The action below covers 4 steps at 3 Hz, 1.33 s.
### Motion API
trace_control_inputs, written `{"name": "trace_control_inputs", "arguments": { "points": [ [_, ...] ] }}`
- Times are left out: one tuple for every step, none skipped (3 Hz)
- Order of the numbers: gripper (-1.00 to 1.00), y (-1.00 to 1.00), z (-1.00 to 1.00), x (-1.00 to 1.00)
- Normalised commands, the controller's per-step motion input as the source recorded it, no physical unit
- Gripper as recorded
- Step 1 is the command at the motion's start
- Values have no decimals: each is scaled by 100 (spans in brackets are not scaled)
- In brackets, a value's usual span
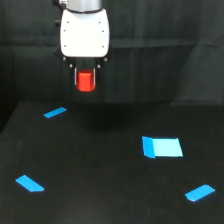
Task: Pick up the red object from the table
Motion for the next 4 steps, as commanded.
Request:
{"name": "trace_control_inputs", "arguments": {
  "points": [
    [-98, 0, -2, -6],
    [-97, 7, 2, -7],
    [-100, 0, 0, -9],
    [-93, 0, 8, 1]
  ]
}}
